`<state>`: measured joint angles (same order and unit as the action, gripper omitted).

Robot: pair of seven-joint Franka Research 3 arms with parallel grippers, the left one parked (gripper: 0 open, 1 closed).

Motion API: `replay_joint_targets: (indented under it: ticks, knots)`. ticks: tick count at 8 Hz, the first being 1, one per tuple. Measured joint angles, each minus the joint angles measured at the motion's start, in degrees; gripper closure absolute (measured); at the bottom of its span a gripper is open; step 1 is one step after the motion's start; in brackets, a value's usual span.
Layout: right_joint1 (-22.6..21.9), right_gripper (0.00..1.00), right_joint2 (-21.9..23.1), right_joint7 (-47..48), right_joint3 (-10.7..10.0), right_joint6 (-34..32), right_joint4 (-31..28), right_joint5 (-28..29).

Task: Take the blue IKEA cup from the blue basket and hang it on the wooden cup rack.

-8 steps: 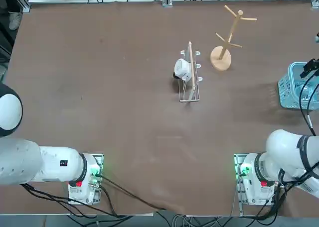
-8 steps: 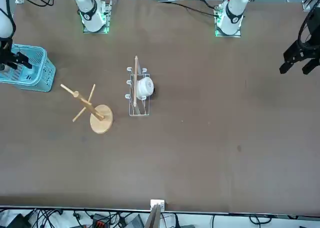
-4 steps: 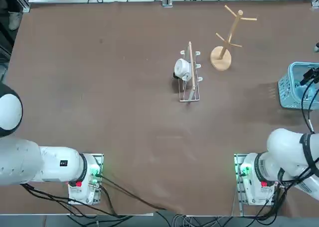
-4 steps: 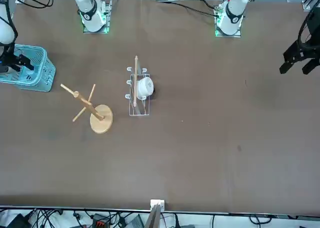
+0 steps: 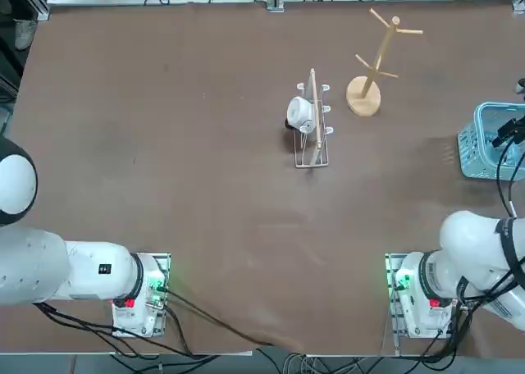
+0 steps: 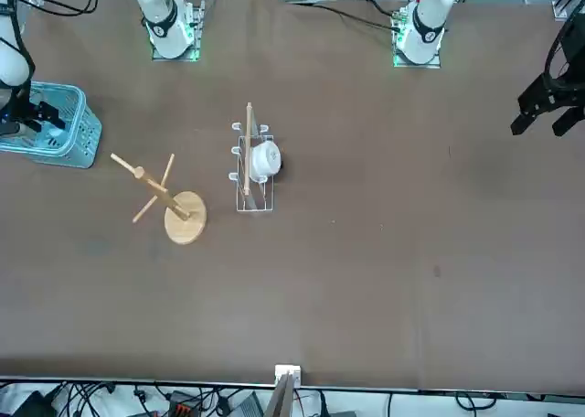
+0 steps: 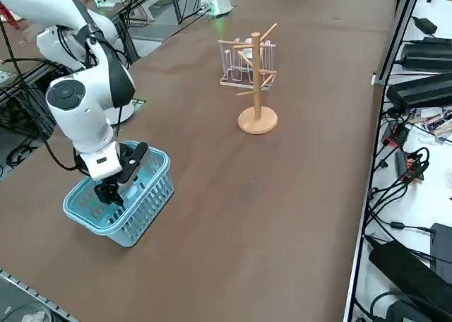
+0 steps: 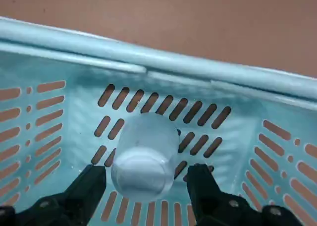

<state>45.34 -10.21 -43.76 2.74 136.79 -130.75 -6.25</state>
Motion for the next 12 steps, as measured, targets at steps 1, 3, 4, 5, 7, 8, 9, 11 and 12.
replay_joint_targets:
  ticks: [1, 3, 4, 5, 7, 8, 9, 11, 12]
  knots:
    - [0.0, 0.0, -0.2, 0.0, 0.0, 0.0, 0.0, 0.0]
    - [0.0, 0.0, -0.8, 0.0, 0.1, 0.1, 0.0, 0.0]
    - [0.0, 0.0, -1.1, -0.1, 0.1, 0.2, -0.1, 0.0]
    - [0.0, 0.0, -1.4, -0.1, 0.1, 0.5, -0.1, 0.0]
    - [0.0, 0.0, -2.2, -0.3, 0.1, 1.2, -0.1, 0.0]
    - [0.1, 0.0, -2.5, -0.4, 0.1, 1.4, -0.1, 0.0]
    - [0.1, 0.0, -2.7, -0.4, 0.1, 1.6, -0.1, 0.0]
    - [0.2, 0.0, -3.1, -0.5, 0.1, 1.7, -0.1, 0.0]
    - [0.4, 0.0, -3.2, -0.5, 0.1, 1.7, -0.2, 0.0]
